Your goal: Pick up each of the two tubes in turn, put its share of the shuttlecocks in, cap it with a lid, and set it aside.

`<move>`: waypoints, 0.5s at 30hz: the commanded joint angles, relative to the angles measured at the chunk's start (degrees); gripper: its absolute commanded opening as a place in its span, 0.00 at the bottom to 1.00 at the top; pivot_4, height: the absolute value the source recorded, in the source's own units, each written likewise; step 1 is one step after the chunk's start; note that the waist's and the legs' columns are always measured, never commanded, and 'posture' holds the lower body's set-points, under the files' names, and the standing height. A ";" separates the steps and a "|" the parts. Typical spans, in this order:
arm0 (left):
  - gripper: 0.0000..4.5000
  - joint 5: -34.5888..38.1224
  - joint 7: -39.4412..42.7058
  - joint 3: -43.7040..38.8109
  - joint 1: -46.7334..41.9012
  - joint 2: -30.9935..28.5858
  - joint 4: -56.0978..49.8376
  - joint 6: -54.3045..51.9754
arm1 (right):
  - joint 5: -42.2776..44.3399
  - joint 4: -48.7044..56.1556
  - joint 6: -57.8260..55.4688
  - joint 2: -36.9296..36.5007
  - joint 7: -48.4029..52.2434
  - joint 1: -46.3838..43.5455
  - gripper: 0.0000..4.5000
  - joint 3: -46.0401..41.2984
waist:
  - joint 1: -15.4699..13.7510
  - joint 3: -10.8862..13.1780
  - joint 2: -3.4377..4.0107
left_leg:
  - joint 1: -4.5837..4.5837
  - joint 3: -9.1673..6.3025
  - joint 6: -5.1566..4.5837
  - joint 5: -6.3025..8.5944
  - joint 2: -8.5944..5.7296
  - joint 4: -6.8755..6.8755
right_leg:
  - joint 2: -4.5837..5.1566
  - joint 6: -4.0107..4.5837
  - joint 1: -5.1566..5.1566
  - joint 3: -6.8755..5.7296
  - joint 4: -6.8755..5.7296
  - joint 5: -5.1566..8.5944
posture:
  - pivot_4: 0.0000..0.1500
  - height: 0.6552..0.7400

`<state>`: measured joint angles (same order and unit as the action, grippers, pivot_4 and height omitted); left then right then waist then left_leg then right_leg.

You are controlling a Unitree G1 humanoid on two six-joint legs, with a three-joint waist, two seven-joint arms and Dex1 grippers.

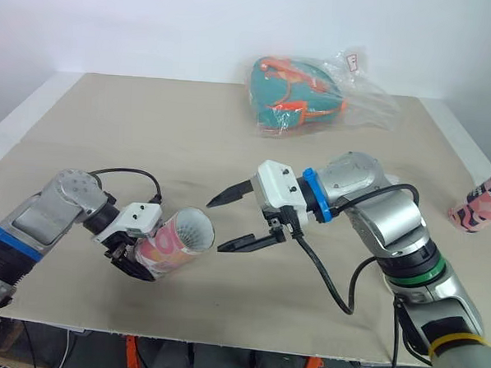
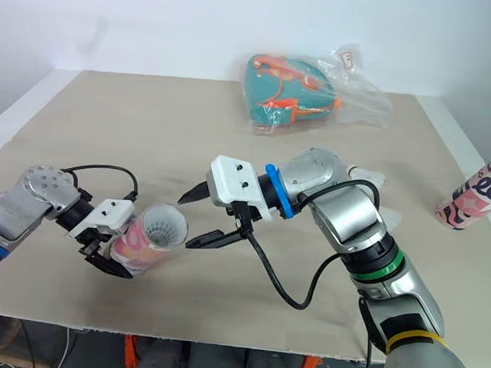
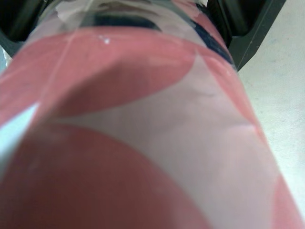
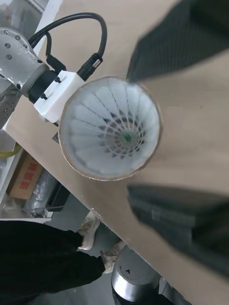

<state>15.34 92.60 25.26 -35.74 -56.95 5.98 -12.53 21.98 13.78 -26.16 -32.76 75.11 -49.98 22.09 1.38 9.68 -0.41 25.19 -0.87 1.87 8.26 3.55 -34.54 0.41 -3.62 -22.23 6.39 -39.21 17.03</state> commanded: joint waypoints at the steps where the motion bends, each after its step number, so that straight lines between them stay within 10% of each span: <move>1: 0.68 -0.55 -0.10 1.44 0.46 2.04 -0.57 -0.45 | 4.17 1.67 -1.35 -1.98 2.48 -1.00 0.99 -4.93 | -0.28 0.00 0.00 | 0.00 0.00 0.00 0.00 0.00 0.00 | 0.00 0.00 0.00 0.00 0.00 0.00 | 1.00 1.00; 15: 0.68 -1.51 -0.10 1.85 -5.34 3.33 1.64 -0.22 | 12.14 1.77 -9.51 -16.39 -9.14 19.10 0.99 -33.30 | -0.44 0.03 -0.09 | 0.22 -0.11 0.01 -0.03 -0.27 -0.18 | 0.20 -0.14 0.05 -0.03 0.05 -0.04 | 1.00 1.00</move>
<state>13.63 92.60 26.83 -39.33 -53.62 6.65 -13.55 33.96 13.64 -36.01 -47.43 68.14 -32.18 -6.18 0.94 9.71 -0.50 25.41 -0.98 1.87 8.24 3.28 -34.71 0.60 -3.76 -22.19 6.37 -39.16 16.99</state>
